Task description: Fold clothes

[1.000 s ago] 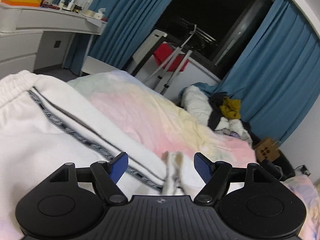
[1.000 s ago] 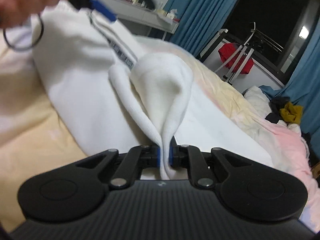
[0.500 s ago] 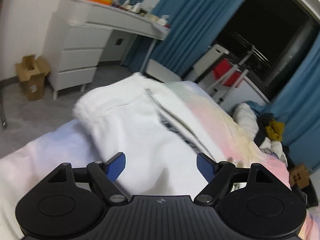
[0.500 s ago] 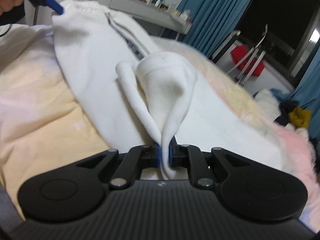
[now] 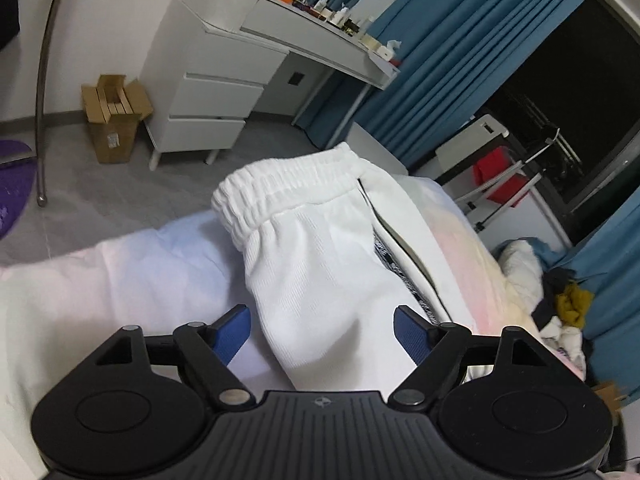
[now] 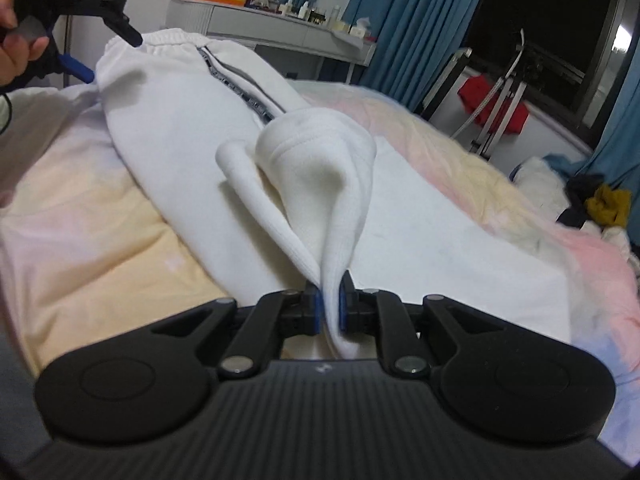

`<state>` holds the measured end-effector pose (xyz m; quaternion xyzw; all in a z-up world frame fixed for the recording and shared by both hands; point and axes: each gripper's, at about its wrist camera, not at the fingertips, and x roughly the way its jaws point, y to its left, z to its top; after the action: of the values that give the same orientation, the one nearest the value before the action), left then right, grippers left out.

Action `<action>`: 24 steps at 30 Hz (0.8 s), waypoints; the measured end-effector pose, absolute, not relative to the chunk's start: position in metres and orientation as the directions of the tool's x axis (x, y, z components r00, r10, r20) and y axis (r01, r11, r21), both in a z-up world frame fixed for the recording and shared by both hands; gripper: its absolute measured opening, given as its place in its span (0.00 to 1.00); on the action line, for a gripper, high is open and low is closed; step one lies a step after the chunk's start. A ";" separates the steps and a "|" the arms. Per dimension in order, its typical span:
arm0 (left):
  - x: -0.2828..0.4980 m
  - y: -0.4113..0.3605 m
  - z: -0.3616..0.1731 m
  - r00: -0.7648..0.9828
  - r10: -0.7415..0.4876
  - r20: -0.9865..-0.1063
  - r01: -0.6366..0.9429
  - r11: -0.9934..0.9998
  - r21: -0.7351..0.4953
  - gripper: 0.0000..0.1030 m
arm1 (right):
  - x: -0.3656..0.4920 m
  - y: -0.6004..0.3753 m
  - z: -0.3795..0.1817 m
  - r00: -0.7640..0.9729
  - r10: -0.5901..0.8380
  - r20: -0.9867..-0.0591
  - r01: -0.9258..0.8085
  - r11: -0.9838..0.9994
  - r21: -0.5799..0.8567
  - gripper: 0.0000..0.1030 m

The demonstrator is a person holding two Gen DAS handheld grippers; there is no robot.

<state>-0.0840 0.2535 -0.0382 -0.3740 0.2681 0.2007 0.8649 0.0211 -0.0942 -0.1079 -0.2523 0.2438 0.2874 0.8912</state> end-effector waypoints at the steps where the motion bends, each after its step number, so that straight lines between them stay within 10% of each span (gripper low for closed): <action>1: -0.081 0.255 -0.040 0.774 0.137 -0.618 -0.548 0.635 -0.545 0.78 | 0.020 -0.094 -0.111 0.708 0.387 -0.591 -0.642 0.701 -0.310 0.12; 11: -0.044 0.277 -0.062 0.762 0.103 -0.640 -0.563 0.593 -0.575 0.77 | 0.021 -0.094 -0.111 0.701 0.388 -0.599 -0.628 0.734 -0.259 0.17; 18: -0.028 0.292 -0.070 0.755 0.101 -0.648 -0.568 0.594 -0.570 0.76 | 0.004 -0.104 -0.089 0.658 0.474 -0.585 -0.648 0.752 -0.119 0.57; 24: -0.018 0.306 -0.082 0.764 0.091 -0.639 -0.559 0.590 -0.583 0.76 | -0.004 -0.121 -0.064 0.723 0.503 -0.474 -0.556 0.831 0.034 0.57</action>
<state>-0.0176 0.3065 -0.0819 -0.4102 0.2851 0.1922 0.8447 -0.0038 -0.1214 -0.0636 -0.0552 0.2390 0.2857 0.9264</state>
